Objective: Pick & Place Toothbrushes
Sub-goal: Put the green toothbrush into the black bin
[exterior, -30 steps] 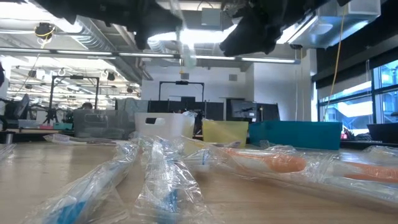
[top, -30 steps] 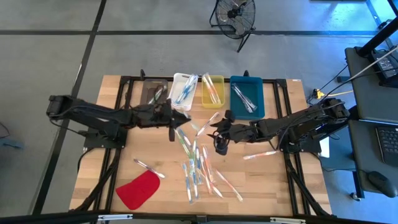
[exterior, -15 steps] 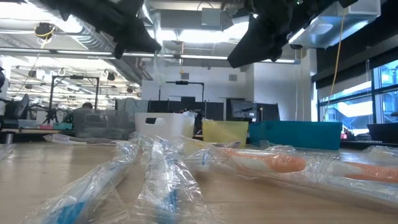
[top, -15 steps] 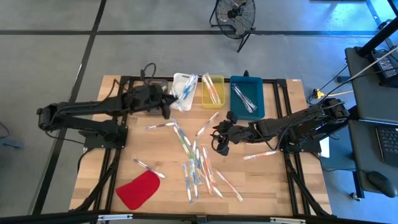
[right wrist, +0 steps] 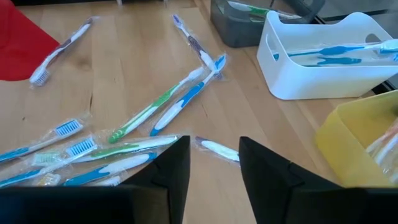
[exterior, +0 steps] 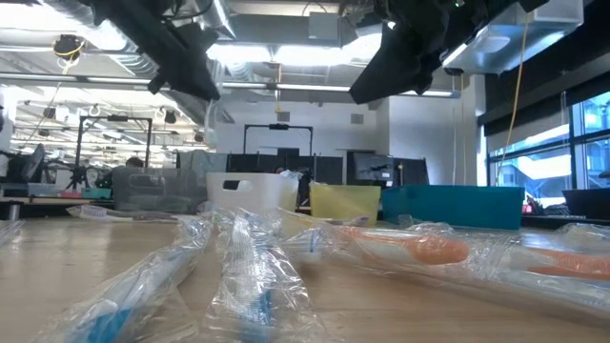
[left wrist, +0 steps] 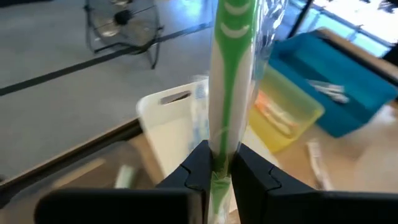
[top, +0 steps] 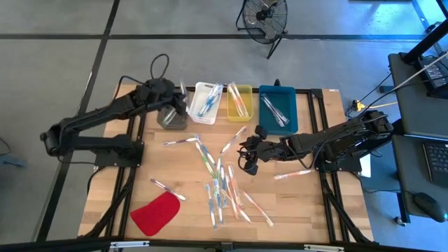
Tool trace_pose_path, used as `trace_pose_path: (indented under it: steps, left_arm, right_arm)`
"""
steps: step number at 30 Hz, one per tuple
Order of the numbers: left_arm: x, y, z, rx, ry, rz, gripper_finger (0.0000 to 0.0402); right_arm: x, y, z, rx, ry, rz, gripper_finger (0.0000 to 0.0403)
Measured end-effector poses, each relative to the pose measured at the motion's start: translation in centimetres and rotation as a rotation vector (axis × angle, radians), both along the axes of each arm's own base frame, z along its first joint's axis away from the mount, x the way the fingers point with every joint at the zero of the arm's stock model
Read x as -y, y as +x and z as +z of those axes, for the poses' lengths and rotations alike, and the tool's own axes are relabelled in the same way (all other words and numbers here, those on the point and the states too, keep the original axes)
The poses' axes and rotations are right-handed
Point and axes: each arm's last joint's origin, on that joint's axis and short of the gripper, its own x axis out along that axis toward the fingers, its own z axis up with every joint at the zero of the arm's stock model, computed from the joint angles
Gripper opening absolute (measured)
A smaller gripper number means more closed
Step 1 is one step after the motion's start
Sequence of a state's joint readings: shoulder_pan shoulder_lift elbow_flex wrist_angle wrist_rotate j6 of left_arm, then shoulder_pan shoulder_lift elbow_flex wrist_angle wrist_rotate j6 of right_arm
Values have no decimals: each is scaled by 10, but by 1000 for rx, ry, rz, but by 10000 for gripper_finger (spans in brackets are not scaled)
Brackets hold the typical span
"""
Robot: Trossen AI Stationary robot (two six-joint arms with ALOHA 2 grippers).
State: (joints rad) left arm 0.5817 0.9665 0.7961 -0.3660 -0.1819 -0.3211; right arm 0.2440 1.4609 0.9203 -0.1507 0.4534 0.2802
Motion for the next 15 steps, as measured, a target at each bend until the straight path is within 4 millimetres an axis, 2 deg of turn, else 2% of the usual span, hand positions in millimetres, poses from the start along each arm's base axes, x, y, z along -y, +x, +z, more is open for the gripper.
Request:
trace_pose_path:
  steps: [6, 15]
  left_arm:
    - [-15, -9, -1, -101, -72, 92, 36]
    - [-42, -7, -9, -297, -219, 169, 38]
  right_arm:
    - [0, 0, 0, 0, -2, -2, 138]
    - [0, 0, 0, 0, -2, -2, 152]
